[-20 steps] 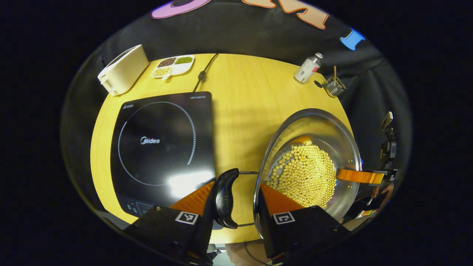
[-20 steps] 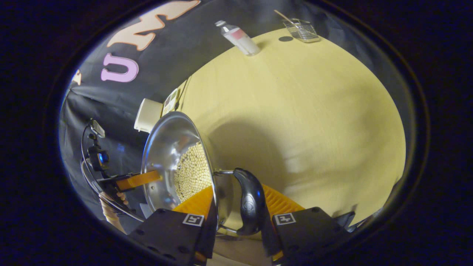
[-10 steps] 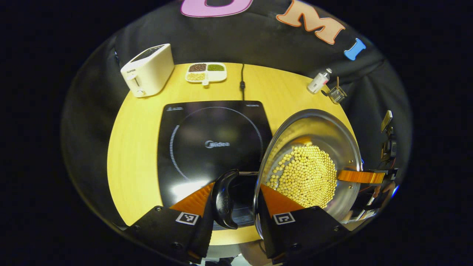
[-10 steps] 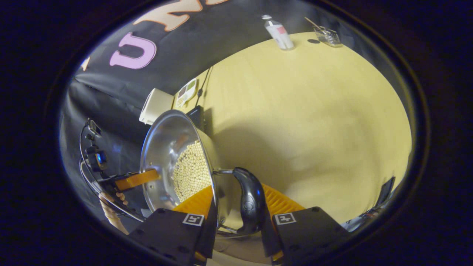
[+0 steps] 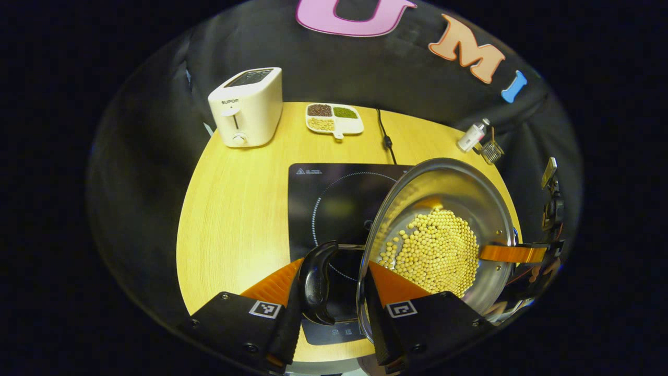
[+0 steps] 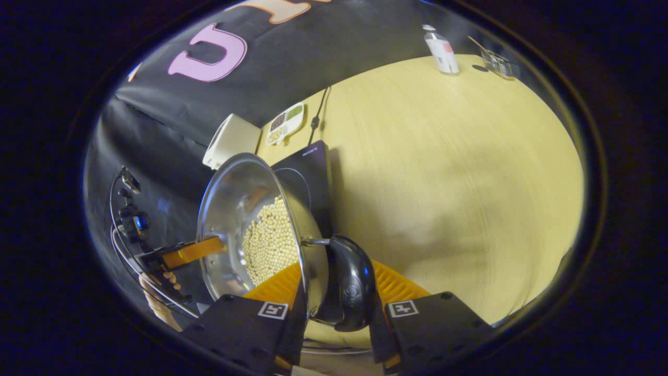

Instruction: First push the handle of the pot to place it horizontally, then grasp the pot with both hands and set it on the induction cooktop.

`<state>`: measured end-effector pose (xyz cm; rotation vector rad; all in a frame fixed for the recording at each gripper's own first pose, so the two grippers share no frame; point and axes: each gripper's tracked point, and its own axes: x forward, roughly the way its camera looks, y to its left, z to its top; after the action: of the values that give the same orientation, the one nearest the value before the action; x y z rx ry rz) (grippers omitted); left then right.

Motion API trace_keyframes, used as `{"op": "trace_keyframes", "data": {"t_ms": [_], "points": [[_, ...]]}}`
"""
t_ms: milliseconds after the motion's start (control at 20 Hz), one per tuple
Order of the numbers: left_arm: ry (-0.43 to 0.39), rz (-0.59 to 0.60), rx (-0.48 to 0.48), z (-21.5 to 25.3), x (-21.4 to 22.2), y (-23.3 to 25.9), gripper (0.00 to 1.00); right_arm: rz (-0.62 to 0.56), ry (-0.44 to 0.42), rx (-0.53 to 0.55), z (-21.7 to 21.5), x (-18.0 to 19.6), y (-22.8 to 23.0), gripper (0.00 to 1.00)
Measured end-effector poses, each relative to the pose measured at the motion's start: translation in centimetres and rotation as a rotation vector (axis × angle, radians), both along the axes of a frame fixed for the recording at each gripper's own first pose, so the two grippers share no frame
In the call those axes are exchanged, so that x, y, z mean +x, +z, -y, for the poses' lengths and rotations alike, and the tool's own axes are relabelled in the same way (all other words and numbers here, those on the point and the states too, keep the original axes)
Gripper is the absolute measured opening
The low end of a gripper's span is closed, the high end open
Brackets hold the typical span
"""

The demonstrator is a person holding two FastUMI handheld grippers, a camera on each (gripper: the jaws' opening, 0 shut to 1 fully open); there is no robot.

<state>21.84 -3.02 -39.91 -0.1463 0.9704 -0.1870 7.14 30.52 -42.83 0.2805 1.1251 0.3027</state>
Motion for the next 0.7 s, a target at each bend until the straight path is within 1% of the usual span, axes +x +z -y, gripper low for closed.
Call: {"op": "trace_keyframes", "data": {"t_ms": [150, 200, 300, 350, 450, 500, 550, 600, 700], "points": [[0.017, 0.029, 0.005, -0.5, -0.1, 0.4, 0.58, 0.020, 0.012, -0.001, -1.7, 1.7, -0.4, 0.48], [0.025, 0.034, 0.006, -0.7, -0.2, 0.5, 0.58, 0.022, 0.014, 0.000, -2.3, 2.4, -0.5, 0.54], [0.038, 0.037, 0.013, -0.8, -0.4, 0.6, 0.58, 0.031, 0.012, 0.004, -2.9, 3.4, -0.9, 0.54], [0.047, 0.038, 0.018, -0.8, -0.4, 0.6, 0.58, 0.031, 0.012, 0.003, -3.5, 4.0, -1.4, 0.48], [0.055, 0.049, 0.035, -1.0, -0.3, 0.6, 0.58, 0.028, 0.010, 0.002, -4.4, 4.8, -2.0, 0.48], [0.056, 0.051, 0.044, -1.0, -0.5, 0.9, 0.58, 0.027, 0.008, 0.001, -4.7, 5.2, -2.2, 0.54], [0.059, 0.054, 0.051, -1.0, -0.5, 1.1, 0.58, 0.023, 0.004, -0.001, -4.9, 5.5, -2.6, 0.54], [0.058, 0.055, 0.057, -0.8, -0.6, 1.1, 0.58, 0.020, 0.000, -0.002, -5.0, 5.8, -2.9, 0.48], [0.059, 0.062, 0.072, -0.8, -0.3, 1.3, 0.58, 0.009, -0.011, -0.002, -5.2, 6.3, -3.8, 0.48]]}}
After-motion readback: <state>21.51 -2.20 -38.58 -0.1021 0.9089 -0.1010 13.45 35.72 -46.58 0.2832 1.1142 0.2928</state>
